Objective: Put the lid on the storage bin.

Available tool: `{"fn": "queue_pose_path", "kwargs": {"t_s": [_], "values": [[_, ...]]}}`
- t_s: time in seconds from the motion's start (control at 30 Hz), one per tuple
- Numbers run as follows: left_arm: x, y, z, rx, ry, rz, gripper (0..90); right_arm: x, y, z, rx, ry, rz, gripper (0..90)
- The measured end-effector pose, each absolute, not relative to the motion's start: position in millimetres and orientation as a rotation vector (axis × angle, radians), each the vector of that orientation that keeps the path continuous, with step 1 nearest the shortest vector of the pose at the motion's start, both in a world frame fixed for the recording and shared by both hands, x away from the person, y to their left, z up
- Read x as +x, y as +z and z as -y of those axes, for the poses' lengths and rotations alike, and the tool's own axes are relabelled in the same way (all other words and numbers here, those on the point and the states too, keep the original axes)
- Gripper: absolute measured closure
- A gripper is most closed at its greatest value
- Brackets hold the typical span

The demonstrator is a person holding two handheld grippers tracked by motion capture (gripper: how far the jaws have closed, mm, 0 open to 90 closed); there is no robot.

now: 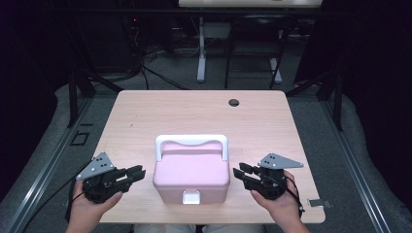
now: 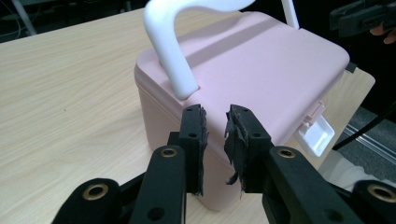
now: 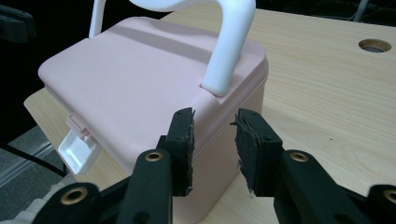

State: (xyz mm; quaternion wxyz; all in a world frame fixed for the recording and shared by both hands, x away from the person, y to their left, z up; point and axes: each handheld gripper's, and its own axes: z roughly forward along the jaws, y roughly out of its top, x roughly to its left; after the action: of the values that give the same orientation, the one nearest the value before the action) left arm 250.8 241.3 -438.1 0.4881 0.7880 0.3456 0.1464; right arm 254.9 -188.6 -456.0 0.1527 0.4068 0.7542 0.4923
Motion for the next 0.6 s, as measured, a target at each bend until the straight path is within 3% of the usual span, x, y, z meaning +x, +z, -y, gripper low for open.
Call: {"fn": "queue_pose_path", "kwargs": {"t_s": [0.6], "values": [[271.3,-442.6,-244.3,1.898,0.421,-0.893,56.4,271.1,-457.5,182.8,1.200,1.424,-2.129,59.3]]}}
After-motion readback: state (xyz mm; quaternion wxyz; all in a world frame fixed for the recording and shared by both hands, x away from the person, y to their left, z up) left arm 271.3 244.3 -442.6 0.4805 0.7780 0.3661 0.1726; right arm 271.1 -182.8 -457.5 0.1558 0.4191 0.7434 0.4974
